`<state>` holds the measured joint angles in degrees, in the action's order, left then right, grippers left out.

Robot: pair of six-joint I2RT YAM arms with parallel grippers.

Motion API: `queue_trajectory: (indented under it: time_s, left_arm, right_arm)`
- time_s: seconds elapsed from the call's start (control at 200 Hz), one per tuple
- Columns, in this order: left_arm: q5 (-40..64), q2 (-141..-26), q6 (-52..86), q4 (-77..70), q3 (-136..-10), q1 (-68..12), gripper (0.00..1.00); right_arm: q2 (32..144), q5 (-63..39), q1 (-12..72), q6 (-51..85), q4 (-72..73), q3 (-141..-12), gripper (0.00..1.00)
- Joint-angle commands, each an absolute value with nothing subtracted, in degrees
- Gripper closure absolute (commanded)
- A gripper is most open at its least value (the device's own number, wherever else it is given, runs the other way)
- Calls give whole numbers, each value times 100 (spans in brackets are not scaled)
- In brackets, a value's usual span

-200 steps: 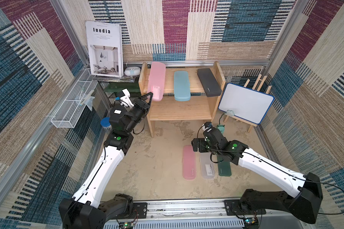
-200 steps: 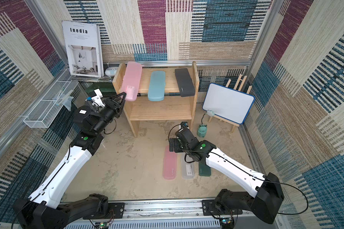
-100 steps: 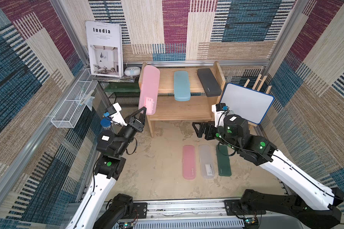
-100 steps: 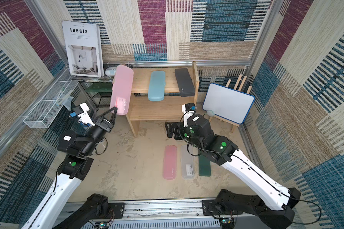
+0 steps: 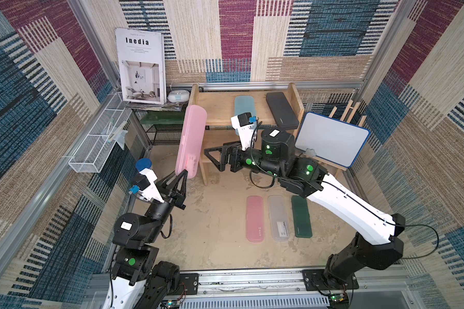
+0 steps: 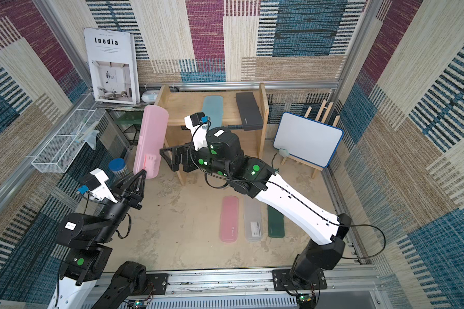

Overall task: Remove the pencil cases from the shelf
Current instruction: Pick up the pencil case from the shelf.

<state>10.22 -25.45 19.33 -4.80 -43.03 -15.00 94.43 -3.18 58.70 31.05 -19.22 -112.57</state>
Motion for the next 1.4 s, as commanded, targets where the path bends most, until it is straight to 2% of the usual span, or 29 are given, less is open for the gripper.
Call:
queue_trajectory:
  time_s: [0.0,0.23,0.421,0.801,1.392]
  left_arm:
    - [870,-2288,1653,-96,-4267,-1503,90]
    - [836,-2006,1564,353,-4296,-1503,91]
    - [772,-1921,1494,463,-4328,-1502,91]
    - [511,-1760,1336,639,-4312,-1503,90]
    - [545,-1604,1475,723,-4269,-1502,88]
  right_arm:
    - [9849,-1039,5914,3345,-1398,-11700,1]
    - [10824,-1270,6007,3498,-1657,-12798,1]
    - [11179,-968,6082,3584,-2009,-13169,1]
    - [11139,-510,6179,3683,-2215,-12895,1]
    - [11329,-905,6179,3874,-1540,-12802,1]
